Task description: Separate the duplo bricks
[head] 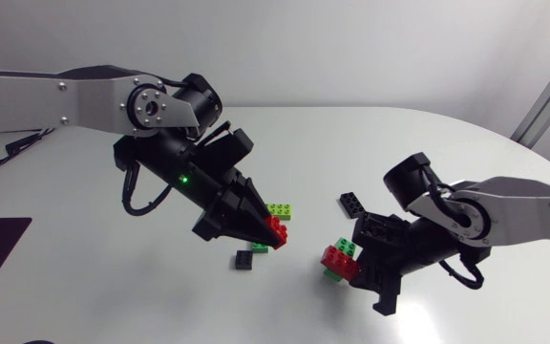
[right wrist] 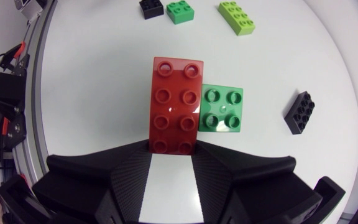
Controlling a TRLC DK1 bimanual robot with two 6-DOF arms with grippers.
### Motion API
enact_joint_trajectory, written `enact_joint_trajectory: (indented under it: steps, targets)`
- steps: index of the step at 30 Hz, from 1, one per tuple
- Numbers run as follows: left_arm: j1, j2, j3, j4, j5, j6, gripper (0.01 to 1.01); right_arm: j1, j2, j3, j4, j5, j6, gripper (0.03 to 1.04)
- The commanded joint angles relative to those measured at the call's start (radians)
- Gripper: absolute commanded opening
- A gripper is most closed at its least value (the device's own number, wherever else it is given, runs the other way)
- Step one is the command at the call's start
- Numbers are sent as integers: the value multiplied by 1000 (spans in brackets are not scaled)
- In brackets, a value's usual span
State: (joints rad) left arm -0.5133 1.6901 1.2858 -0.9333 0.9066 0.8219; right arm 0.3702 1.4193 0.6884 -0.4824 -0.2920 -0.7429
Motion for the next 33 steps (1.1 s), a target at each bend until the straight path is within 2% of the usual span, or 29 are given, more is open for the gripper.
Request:
enact_joint_trajectory:
  steps: [1, 7, 13, 16, 19, 22, 24, 26, 29, 33]
  targets:
    - [-16, -23, -40, 19, -12, 5, 339, 12, 38, -26, 22, 28, 25, 428]
    - [-50, -30, -89, 93, -58, -23, 344, 18, 79, -47, 64, 65, 39, 431]
    - [-50, -63, -224, 309, -184, -73, 356, 22, 72, -58, 76, 67, 45, 433]
    - [9, -84, -307, 468, -255, -116, 366, 24, 72, -70, 88, 67, 45, 434]
    - [133, -81, -335, 538, -258, -119, 369, 22, 64, -75, 99, 67, 54, 459]
    - [228, -83, -368, 593, -256, -116, 372, 22, 47, -75, 96, 65, 62, 620]
    - [265, -81, -396, 630, -255, -115, 375, 29, 38, -72, 90, 63, 70, 808]
    - [292, -69, -421, 666, -253, -118, 382, 38, 21, -69, 82, 62, 74, 915]
    - [315, -36, -454, 722, -253, -124, 385, 53, -11, -67, 65, 59, 86, 954]
    - [322, 26, -511, 812, -255, -130, 397, 58, -49, -69, 48, 57, 94, 956]
